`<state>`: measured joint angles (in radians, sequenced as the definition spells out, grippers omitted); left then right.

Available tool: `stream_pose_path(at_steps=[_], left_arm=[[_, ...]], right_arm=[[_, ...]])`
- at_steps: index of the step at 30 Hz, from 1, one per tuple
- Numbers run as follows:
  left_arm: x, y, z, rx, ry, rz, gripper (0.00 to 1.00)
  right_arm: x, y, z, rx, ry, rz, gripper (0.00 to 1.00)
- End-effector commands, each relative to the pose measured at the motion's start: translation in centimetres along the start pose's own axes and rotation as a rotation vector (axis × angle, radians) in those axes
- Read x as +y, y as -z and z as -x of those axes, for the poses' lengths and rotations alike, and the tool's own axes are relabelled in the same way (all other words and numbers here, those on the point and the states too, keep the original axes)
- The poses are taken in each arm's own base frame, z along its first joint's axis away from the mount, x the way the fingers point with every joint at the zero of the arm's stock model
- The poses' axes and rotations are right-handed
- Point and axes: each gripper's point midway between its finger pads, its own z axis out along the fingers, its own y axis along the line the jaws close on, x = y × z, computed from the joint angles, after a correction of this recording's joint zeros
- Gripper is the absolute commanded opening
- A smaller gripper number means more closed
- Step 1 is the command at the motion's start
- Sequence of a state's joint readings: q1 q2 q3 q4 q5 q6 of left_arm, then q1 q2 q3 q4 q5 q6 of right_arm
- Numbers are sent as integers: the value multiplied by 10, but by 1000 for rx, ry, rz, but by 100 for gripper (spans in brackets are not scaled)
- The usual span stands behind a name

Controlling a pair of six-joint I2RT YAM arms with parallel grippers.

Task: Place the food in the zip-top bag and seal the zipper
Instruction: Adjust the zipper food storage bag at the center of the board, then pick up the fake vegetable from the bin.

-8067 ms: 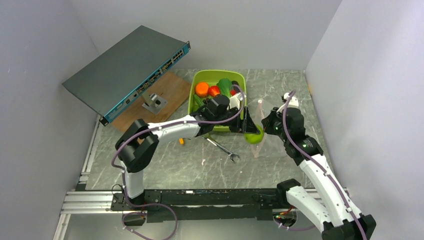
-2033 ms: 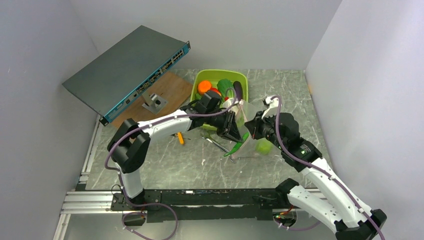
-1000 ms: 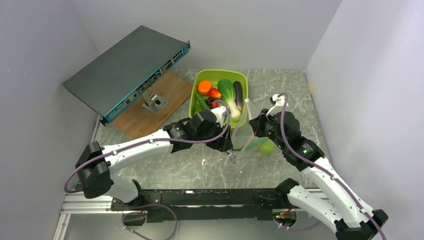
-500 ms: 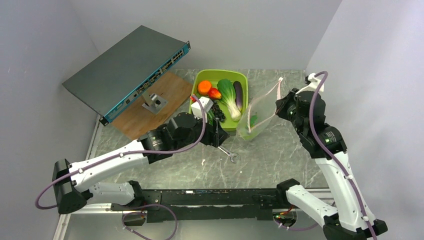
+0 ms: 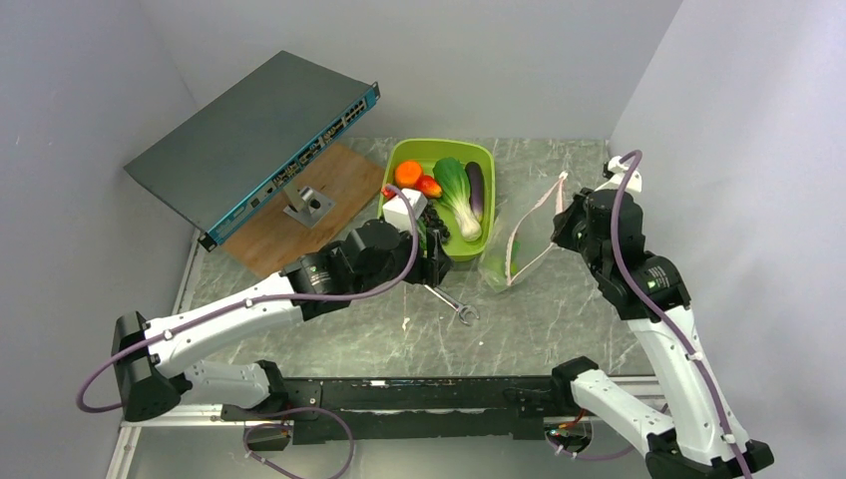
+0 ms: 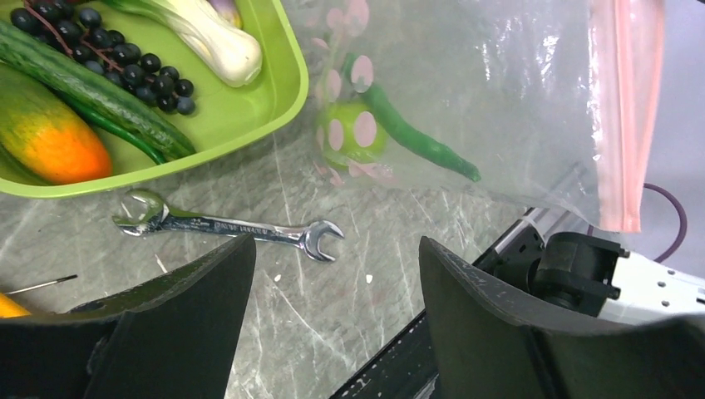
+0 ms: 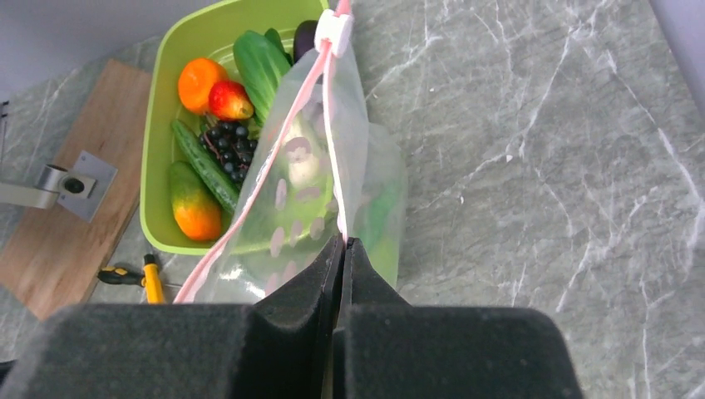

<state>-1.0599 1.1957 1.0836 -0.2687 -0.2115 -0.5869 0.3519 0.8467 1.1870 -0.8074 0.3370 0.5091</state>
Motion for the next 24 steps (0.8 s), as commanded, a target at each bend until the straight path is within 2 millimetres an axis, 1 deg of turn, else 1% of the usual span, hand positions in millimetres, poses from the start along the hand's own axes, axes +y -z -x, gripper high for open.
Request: stream_pose_path(at_steps=[1, 4, 7, 11, 13, 16, 18, 19, 21, 24], left_arm=[[-2, 5, 26, -55, -1, 44, 77], [8, 4, 24, -60, 0, 92, 77], [18, -2, 22, -61, -28, 141, 78], [26, -17, 21, -39, -108, 198, 79], [29, -25, 22, -23, -161, 229, 79], [31, -35, 25, -24, -207, 244, 79], [31, -41, 26, -34, -204, 226, 78], [32, -43, 25, -36, -194, 214, 78], [36, -47, 21, -34, -160, 191, 78], [46, -50, 13, -16, -121, 181, 78]], right_arm=[[-8, 20, 24, -45, 7, -37, 0], [-17, 31, 26, -51, 17, -69, 0], [-28, 43, 29, -60, 24, -107, 0], [-42, 57, 35, -71, 33, -167, 0], [-50, 61, 32, -63, 46, -202, 0], [-67, 63, 23, -35, 78, -284, 0], [-69, 58, 17, -13, 94, -301, 0], [-69, 52, 14, 1, 103, -306, 0], [-65, 35, 3, 36, 124, -303, 0], [-57, 2, -17, 107, 150, -302, 0]])
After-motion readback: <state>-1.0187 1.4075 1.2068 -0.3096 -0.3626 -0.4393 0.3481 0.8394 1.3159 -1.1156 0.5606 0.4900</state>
